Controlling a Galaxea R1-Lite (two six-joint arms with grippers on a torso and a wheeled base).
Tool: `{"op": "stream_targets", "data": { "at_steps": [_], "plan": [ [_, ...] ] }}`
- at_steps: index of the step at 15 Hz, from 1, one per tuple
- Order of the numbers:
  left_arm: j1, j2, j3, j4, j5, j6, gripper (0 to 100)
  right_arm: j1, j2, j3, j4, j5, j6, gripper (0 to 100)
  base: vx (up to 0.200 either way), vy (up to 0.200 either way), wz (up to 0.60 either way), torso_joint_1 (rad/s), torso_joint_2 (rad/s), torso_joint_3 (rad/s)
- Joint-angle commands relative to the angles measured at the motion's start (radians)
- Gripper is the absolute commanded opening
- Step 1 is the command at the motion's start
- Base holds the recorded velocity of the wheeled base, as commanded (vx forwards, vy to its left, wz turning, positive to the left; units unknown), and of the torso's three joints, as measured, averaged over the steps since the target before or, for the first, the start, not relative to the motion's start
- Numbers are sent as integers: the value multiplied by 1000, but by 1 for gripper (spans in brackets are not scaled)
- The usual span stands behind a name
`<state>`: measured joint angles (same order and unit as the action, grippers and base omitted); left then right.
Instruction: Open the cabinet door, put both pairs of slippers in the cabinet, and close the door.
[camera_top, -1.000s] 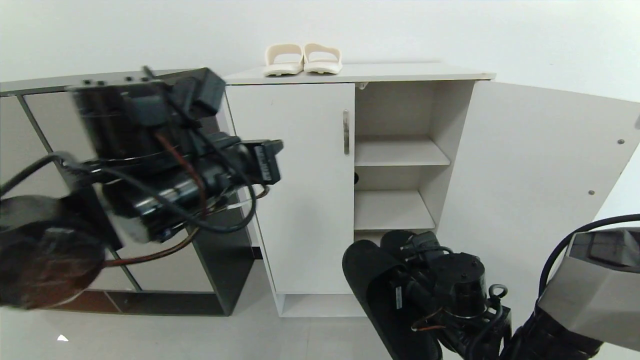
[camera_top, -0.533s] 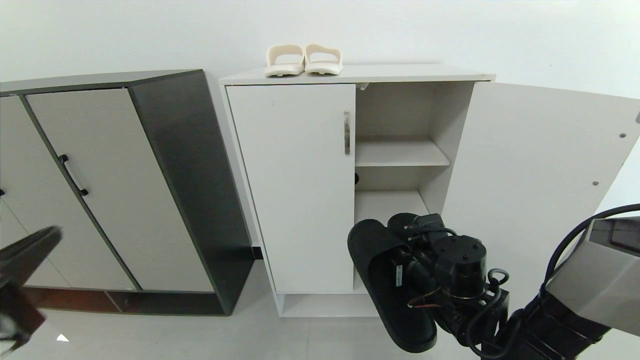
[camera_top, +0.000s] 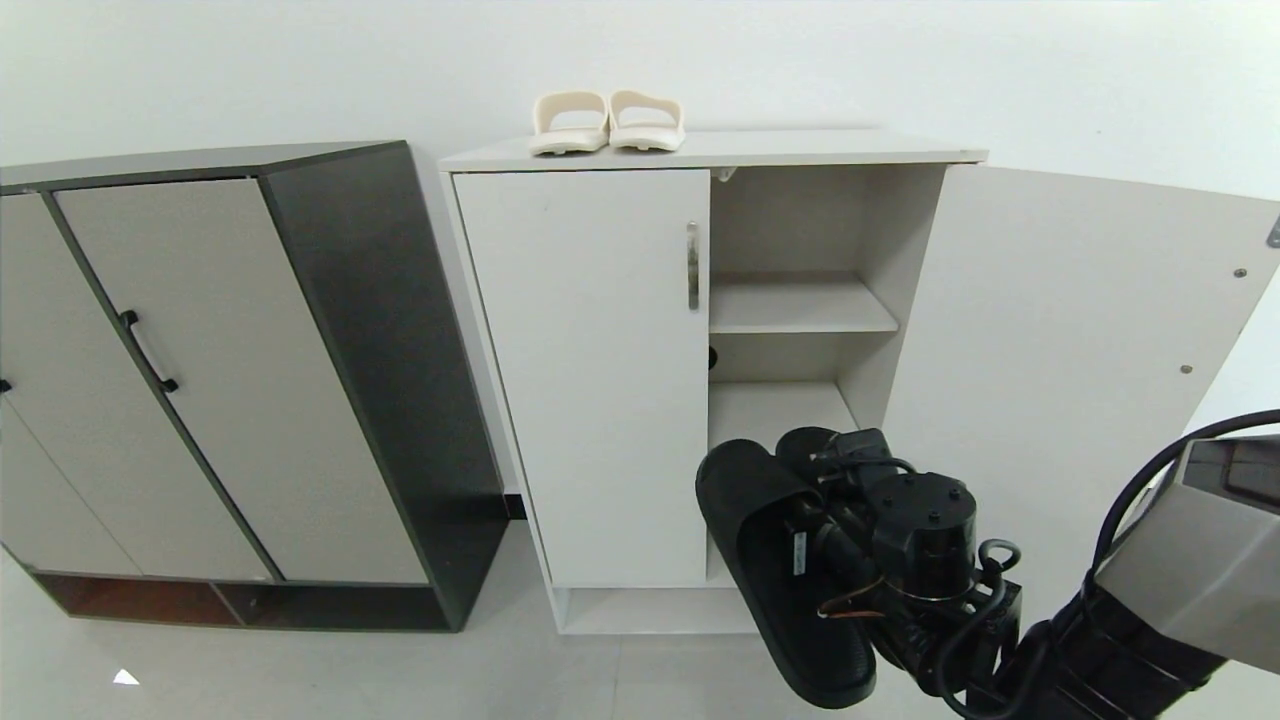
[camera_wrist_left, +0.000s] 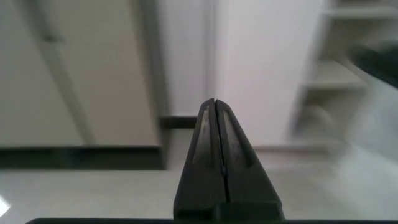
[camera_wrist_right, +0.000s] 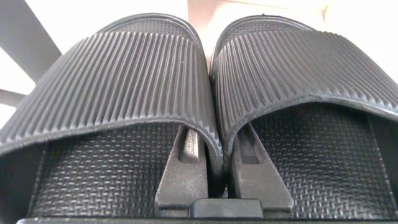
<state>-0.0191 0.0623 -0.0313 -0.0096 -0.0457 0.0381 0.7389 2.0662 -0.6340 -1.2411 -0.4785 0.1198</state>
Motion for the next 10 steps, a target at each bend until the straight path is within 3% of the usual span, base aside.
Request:
{"op": "stream_targets", "data": {
  "at_steps": [1,10],
  "plan": [
    [19,-61,31,10,-17,6,0,2,2,4,0,1,0,0,0,0,0,0,0,0],
    [19,-61,31,11,-16,-3,0,25,14,-35,46,-37,-9,0,0,0,0,0,0,0]
  ]
}}
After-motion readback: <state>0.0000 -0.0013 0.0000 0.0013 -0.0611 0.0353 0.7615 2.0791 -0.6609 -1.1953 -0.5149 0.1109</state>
